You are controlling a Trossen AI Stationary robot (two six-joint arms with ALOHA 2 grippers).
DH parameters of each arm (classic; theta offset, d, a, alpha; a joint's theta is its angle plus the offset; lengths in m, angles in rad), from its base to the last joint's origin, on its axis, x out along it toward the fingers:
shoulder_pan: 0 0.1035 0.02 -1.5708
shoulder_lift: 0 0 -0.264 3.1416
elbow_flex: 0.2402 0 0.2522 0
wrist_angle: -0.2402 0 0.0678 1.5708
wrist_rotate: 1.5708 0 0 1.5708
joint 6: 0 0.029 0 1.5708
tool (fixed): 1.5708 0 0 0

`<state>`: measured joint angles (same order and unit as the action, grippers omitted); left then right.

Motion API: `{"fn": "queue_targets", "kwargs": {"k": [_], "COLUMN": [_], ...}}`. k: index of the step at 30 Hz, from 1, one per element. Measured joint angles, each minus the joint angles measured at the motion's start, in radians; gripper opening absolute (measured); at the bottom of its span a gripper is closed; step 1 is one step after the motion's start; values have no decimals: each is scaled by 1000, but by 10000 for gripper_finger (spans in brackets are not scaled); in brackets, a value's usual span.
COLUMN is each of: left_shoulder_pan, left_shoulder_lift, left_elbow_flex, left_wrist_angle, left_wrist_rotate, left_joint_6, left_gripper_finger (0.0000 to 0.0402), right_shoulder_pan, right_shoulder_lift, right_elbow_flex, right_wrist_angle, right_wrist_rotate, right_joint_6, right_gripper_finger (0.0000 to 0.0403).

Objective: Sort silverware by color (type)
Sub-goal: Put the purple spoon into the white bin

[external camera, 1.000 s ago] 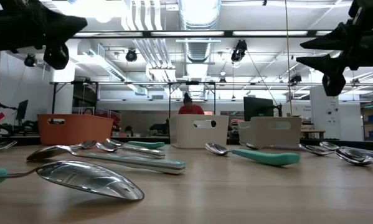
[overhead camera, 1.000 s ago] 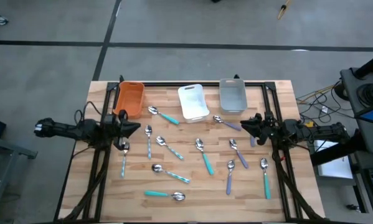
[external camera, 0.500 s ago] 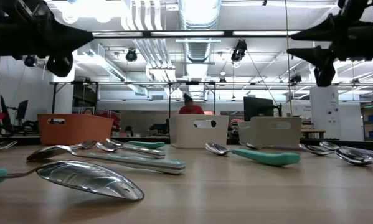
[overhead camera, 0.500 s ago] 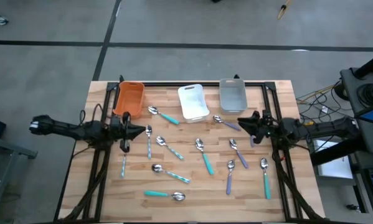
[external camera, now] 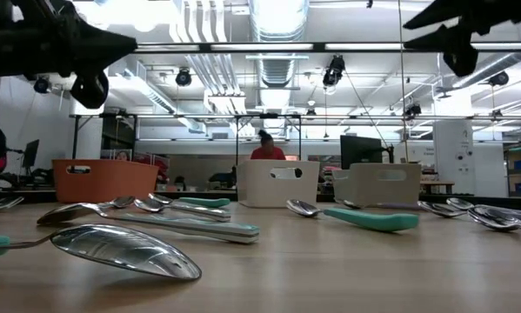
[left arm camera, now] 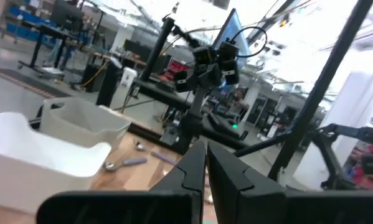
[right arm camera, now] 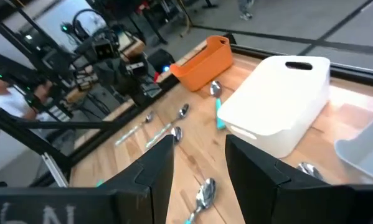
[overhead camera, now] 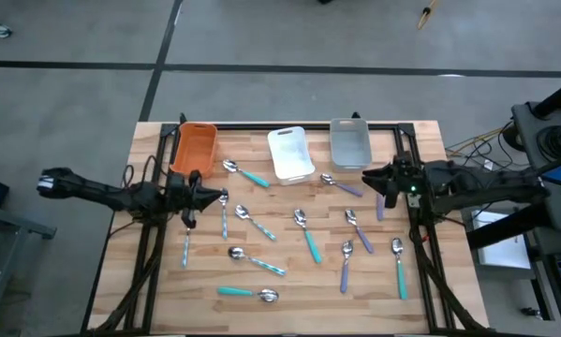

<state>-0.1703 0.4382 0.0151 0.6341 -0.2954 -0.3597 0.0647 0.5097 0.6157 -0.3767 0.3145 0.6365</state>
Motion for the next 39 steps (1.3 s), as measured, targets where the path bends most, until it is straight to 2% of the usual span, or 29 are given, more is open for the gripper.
{"fn": "queue_targets", "kwargs": {"k": [9,13,16,21,27,33,39], "left_shoulder_pan": [0,0,1,15,63,120,159], "left_shoulder_lift": [109,155,185,242,337,422,475], "left_elbow_flex": [89,176,259,423,615,662,652], "left_wrist_angle": [54,41,-33,-240,-536,-590,-565], "left_wrist_rotate": [13,-182,-297,-307,-308,-307,-308], "left_joint_6": [73,188,337,525,680,773,778], "left_gripper_finger": [0,0,0,0,0,0,0], "right_shoulder_pan": [-3,-26,-35,-35,-35,-27,-3], "right_shoulder_lift": [139,213,269,373,501,603,695], "right_elbow_flex": [164,204,247,327,388,381,373], "right_wrist_angle": [-119,-135,-214,-388,-542,-611,-723], "right_wrist_rotate": [1,-2,-8,-54,-199,-329,-376], "right_joint_6": [-2,21,69,194,289,307,339], "right_gripper_finger": [134,134,134,134,134,134,134]}}
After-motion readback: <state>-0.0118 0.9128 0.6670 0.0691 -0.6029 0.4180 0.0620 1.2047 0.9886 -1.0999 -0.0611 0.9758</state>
